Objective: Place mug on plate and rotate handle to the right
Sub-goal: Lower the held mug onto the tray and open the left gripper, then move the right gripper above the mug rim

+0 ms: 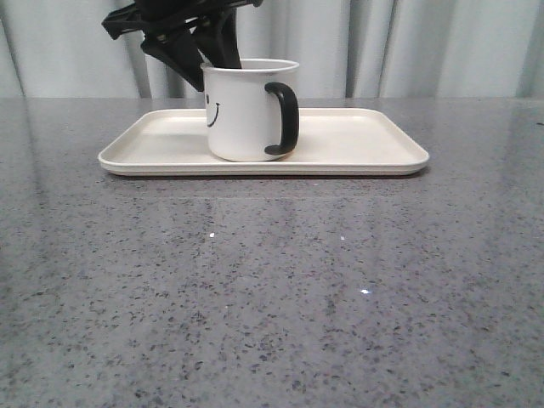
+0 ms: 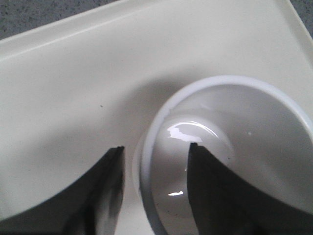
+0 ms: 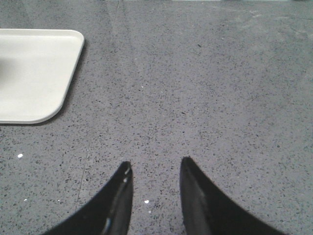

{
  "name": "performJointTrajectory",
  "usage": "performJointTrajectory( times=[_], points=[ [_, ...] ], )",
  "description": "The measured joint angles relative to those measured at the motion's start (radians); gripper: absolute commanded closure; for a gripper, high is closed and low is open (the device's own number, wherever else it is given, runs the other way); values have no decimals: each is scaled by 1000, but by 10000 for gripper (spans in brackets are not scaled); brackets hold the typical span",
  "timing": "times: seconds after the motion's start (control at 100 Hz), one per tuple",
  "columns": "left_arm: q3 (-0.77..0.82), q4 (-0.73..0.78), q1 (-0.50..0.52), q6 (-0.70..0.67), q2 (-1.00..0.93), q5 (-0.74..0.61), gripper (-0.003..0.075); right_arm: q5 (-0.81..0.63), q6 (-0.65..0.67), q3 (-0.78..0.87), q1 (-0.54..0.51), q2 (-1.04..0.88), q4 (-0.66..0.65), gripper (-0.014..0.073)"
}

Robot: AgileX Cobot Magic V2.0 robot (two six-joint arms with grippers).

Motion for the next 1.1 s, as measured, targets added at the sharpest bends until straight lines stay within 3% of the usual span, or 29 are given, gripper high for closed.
performJointTrajectory(
  times=[0.51, 0.89, 1.1],
  points=[
    [45, 40, 0, 8, -237, -1, 407, -33, 0, -2, 12, 4, 0, 337],
    [429, 73, 0, 22, -580, -138, 459, 44, 0, -154, 188, 192, -21, 331],
    [584, 73, 0, 24, -739, -147, 459, 80, 0, -295, 250, 360, -23, 190]
  ],
)
